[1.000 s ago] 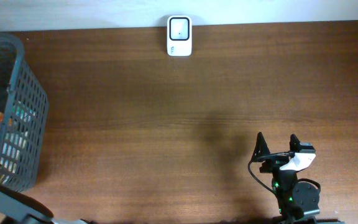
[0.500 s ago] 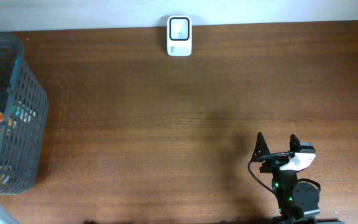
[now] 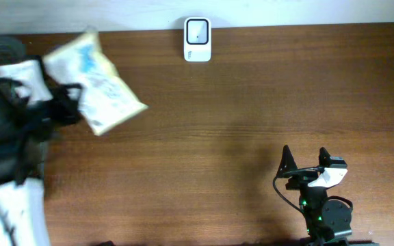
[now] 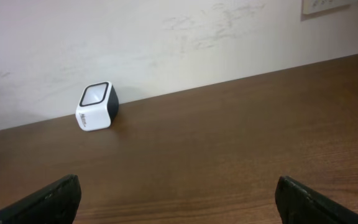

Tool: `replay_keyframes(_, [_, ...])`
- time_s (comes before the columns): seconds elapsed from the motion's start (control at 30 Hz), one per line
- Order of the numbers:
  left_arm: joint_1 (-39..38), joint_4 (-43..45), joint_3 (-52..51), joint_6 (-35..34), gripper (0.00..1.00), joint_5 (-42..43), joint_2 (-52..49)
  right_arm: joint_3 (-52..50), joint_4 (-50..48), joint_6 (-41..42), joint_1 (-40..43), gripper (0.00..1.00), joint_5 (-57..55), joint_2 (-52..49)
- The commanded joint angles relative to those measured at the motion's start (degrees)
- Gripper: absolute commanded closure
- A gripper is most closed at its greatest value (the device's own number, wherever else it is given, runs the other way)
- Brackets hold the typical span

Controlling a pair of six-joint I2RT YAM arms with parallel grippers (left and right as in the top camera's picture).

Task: Scan the item barcode
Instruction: 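Carry the snack bag out and release it on the table centre, then reach the left gripper back into the basket toward the green tea pouch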

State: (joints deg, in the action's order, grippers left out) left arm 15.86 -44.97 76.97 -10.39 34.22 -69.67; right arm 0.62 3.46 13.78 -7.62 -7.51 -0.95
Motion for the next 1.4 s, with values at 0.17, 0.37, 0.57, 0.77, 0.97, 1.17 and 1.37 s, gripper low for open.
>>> replay_keyframes(0.17, [-19.0, 18.1, -12.6, -14.1, 1.0, -2.7, -17.7, -0.3, 0.5, 0.4, -0.3, 0.01, -0.3, 0.2])
replay_keyframes(0.37, [-28.6, 26.4, -13.2, -24.8, 1.0, -11.6, -26.2, -0.3, 0.4, 0.4, -0.3, 0.01, -0.3, 0.2])
replay_keyframes(0.57, [-32.7, 27.1, -13.2, -25.2, 0.78, -16.7, -28.6, -0.3, 0.5, 0.4, -0.3, 0.01, -0.3, 0.2])
replay_keyframes(0.77, [-32.1, 27.1, -13.1, -25.2, 0.39, -16.5, -28.1, -0.3, 0.5, 0.4, -0.3, 0.01, -0.3, 0.2])
replay_keyframes(0.97, [-26.0, 22.1, -6.4, -16.3, 0.35, -21.2, -16.7, -0.3, 0.5, 0.4, -0.3, 0.01, -0.3, 0.2])
replay_keyframes(1.17, [-18.1, 11.7, 1.6, -10.5, 0.03, -35.0, -4.4, -0.3, 0.4, 0.4, -0.3, 0.01, -0.3, 0.2])
replay_keyframes(1.37, [0.2, 4.5, 2.9, -9.2, 0.01, -44.2, 3.8, -0.3, 0.5, 0.4, -0.3, 0.01, -0.3, 0.2])
